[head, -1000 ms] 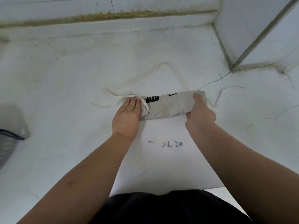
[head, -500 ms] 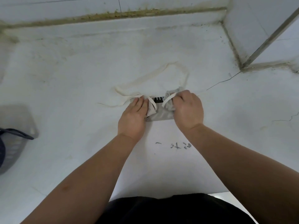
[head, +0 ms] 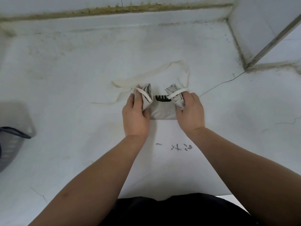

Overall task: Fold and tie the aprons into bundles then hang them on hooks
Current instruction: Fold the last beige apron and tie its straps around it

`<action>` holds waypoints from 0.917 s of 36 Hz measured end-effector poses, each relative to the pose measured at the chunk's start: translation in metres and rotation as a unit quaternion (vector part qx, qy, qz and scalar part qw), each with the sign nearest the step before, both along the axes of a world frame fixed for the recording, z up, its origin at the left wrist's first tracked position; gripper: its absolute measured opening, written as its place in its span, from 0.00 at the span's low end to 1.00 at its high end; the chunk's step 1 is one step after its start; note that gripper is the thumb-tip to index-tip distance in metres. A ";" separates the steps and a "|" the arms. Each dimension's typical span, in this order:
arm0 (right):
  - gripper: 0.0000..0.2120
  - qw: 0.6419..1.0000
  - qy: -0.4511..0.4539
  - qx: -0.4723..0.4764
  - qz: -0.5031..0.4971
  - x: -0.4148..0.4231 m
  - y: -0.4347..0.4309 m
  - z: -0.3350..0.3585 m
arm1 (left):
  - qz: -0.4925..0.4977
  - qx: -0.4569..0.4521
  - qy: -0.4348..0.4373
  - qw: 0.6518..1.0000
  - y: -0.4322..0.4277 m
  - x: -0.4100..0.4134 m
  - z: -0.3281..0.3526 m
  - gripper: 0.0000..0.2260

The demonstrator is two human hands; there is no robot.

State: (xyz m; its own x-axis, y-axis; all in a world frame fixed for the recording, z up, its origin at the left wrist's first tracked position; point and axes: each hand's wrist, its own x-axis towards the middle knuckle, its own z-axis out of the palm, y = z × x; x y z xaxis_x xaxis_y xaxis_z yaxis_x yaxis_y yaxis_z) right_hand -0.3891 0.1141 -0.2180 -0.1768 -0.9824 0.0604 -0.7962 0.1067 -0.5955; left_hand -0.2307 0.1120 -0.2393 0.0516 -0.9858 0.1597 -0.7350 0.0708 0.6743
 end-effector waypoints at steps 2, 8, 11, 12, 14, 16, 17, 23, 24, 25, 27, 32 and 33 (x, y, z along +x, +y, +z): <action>0.19 1.000 0.011 -0.006 0.003 -0.004 0.004 -0.002 | -0.027 -0.012 -0.073 0.997 -0.005 -0.003 0.001 0.27; 0.25 0.995 0.072 -0.054 0.044 -0.016 0.019 -0.013 | -0.119 -0.095 -0.245 0.957 -0.012 -0.014 -0.004 0.21; 0.25 0.990 0.122 -0.027 0.061 -0.017 0.020 -0.013 | -0.157 -0.057 -0.291 0.942 -0.011 -0.012 -0.008 0.20; 0.24 0.987 0.143 -0.027 0.060 -0.017 0.019 -0.013 | -0.163 -0.043 -0.301 0.939 -0.011 -0.011 -0.007 0.21; 0.24 0.983 0.173 -0.021 0.060 -0.017 0.019 -0.013 | -0.169 -0.029 -0.307 0.936 -0.009 -0.009 -0.006 0.22; 0.22 0.974 0.216 -0.013 0.066 -0.018 0.018 -0.013 | -0.166 -0.025 -0.309 0.936 -0.008 -0.007 -0.007 0.22; 0.21 0.967 0.247 -0.011 0.068 -0.018 0.017 -0.013 | -0.167 -0.019 -0.308 0.936 -0.007 -0.005 -0.006 0.22; 0.15 0.909 0.398 0.079 0.101 -0.011 0.011 0.003 | -0.168 0.012 -0.336 0.927 -0.009 -0.001 0.001 0.24; 0.16 0.897 0.413 0.099 0.124 -0.008 0.010 0.004 | -0.166 0.014 -0.352 0.921 -0.008 -0.003 0.006 0.25; 0.17 0.893 0.408 0.111 0.152 -0.007 0.007 0.004 | -0.176 0.018 -0.369 0.912 -0.008 -0.005 0.010 0.25; 0.20 0.897 0.377 0.148 0.179 -0.007 0.001 0.013 | -0.195 0.022 -0.417 0.887 -0.006 -0.008 0.014 0.26; 0.31 0.918 0.189 0.243 0.250 -0.017 -0.012 0.030 | -0.226 0.061 -0.443 0.865 -0.003 -0.013 0.028 0.29; 0.29 0.925 0.140 0.250 0.251 -0.018 -0.013 0.032 | -0.261 0.106 -0.411 0.867 -0.003 -0.013 0.033 0.31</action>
State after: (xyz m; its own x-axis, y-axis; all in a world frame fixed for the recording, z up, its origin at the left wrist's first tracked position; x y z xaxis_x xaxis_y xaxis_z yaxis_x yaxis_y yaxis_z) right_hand -0.4068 0.1014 -0.1858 0.2626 -0.8541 -0.4489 -0.9359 -0.1122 -0.3341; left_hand -0.2435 0.1090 -0.2063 -0.4551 -0.8527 -0.2564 -0.8791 0.4760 -0.0227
